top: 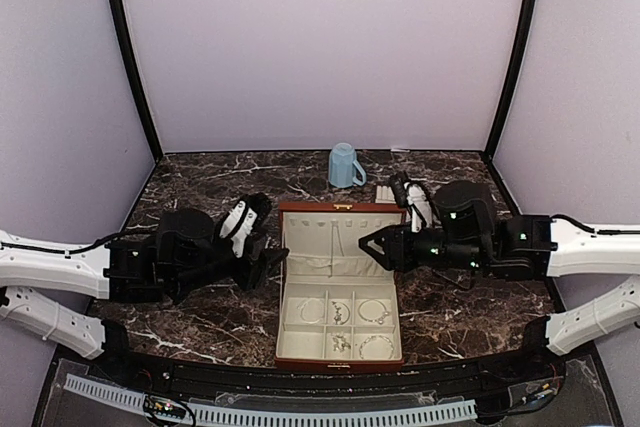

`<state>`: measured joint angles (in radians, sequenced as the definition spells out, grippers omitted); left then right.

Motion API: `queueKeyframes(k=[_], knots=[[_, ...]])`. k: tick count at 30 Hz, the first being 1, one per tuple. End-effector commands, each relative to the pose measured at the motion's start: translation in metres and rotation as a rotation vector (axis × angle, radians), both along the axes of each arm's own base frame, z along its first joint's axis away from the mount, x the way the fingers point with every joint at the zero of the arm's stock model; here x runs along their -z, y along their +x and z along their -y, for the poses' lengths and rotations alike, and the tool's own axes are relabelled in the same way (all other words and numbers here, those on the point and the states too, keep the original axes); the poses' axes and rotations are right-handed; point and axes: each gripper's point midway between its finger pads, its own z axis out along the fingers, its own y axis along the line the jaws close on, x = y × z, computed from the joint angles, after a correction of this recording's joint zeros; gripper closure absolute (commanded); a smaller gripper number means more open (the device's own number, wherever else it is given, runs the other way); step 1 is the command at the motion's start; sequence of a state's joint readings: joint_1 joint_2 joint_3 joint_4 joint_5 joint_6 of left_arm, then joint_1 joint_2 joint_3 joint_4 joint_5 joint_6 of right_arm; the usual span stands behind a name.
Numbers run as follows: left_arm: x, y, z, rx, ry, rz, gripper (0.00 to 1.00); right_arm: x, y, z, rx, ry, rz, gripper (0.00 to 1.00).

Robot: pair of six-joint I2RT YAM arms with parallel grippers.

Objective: Organize the mixed jewelry
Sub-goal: Move the jewelry box to the center of the board.

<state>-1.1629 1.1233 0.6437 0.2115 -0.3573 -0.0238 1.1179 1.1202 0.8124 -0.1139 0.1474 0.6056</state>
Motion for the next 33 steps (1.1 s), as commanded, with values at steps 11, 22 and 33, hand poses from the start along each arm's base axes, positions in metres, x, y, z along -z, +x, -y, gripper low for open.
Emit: queueKeyframes(k=[11,22,33], knots=[[0.094,0.008,-0.104,-0.370,-0.112,-0.675,0.28,0.108,-0.008,0.084,0.414,-0.140,-0.342,0.58],[0.114,0.009,-0.125,-0.487,-0.111,-0.799,0.27,0.149,-0.012,0.071,0.423,-0.272,-0.421,0.66],[0.107,0.007,-0.138,-0.533,-0.128,-0.819,0.24,0.161,-0.006,0.058,0.481,-0.351,-0.445,0.82]])
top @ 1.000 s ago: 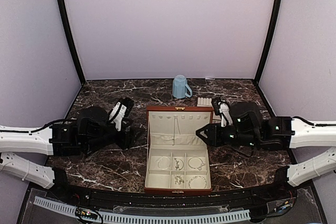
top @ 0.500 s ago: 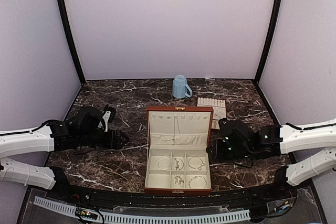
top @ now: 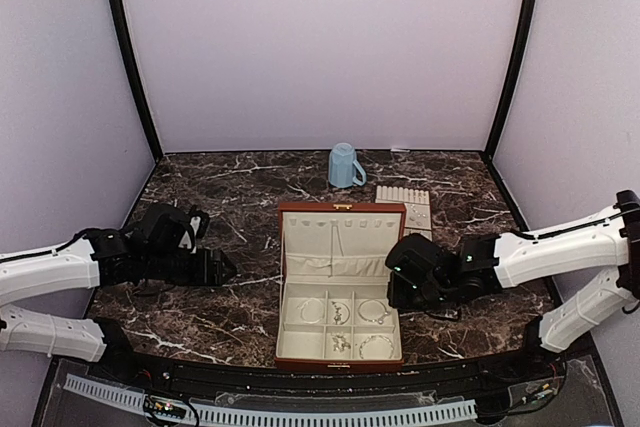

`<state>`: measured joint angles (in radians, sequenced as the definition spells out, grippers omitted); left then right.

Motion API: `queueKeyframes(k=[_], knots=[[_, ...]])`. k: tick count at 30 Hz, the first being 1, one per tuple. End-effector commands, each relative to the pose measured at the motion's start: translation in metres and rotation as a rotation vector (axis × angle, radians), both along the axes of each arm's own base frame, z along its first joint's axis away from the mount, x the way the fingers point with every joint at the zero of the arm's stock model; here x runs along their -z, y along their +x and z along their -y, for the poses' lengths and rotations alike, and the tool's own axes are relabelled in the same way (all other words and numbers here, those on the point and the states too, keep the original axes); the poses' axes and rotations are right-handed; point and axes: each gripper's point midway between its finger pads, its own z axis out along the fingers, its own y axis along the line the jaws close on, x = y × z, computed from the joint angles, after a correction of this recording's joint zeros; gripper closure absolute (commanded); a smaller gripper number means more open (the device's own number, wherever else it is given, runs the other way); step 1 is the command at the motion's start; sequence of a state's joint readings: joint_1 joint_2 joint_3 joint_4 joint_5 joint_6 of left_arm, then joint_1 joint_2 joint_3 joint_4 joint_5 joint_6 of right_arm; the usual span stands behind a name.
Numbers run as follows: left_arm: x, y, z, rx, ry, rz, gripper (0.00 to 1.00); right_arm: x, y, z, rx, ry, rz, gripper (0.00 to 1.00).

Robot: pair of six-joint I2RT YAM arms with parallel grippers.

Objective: Organize the mixed jewelry
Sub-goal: Move the jewelry box to the center of the board.

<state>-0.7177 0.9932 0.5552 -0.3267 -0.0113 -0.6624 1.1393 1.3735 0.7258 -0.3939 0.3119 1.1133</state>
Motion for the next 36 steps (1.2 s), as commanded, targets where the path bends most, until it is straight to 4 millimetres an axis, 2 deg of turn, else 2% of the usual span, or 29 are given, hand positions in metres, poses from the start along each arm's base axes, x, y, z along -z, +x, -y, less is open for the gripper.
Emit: queueKeyframes(k=[1,9,12,20,29,32,35,36], knots=[[-0.002,-0.006,-0.008,-0.017,0.006,-0.027,0.23,-0.002,0.003,-0.005,0.046,-0.028,-0.004,0.84],[-0.002,-0.005,-0.012,-0.015,0.020,-0.019,0.23,-0.007,0.018,-0.001,0.130,-0.098,0.029,1.00],[0.000,-0.004,-0.012,0.001,0.033,-0.019,0.23,-0.015,0.033,0.000,0.149,-0.154,0.071,1.00],[0.003,-0.007,-0.017,0.008,0.048,-0.018,0.23,-0.041,0.090,-0.011,0.135,-0.189,0.183,1.00],[0.008,-0.017,-0.025,-0.026,0.049,-0.060,0.22,-0.040,0.166,-0.036,0.076,-0.186,0.259,1.00],[0.012,-0.025,-0.029,-0.064,0.036,-0.118,0.22,-0.041,0.183,-0.046,0.061,-0.179,0.269,1.00],[0.021,-0.041,-0.038,-0.110,0.031,-0.199,0.22,-0.044,0.192,-0.053,0.050,-0.159,0.277,0.99],[0.023,-0.045,-0.038,-0.132,0.012,-0.227,0.22,-0.045,0.194,-0.054,0.049,-0.148,0.280,0.93]])
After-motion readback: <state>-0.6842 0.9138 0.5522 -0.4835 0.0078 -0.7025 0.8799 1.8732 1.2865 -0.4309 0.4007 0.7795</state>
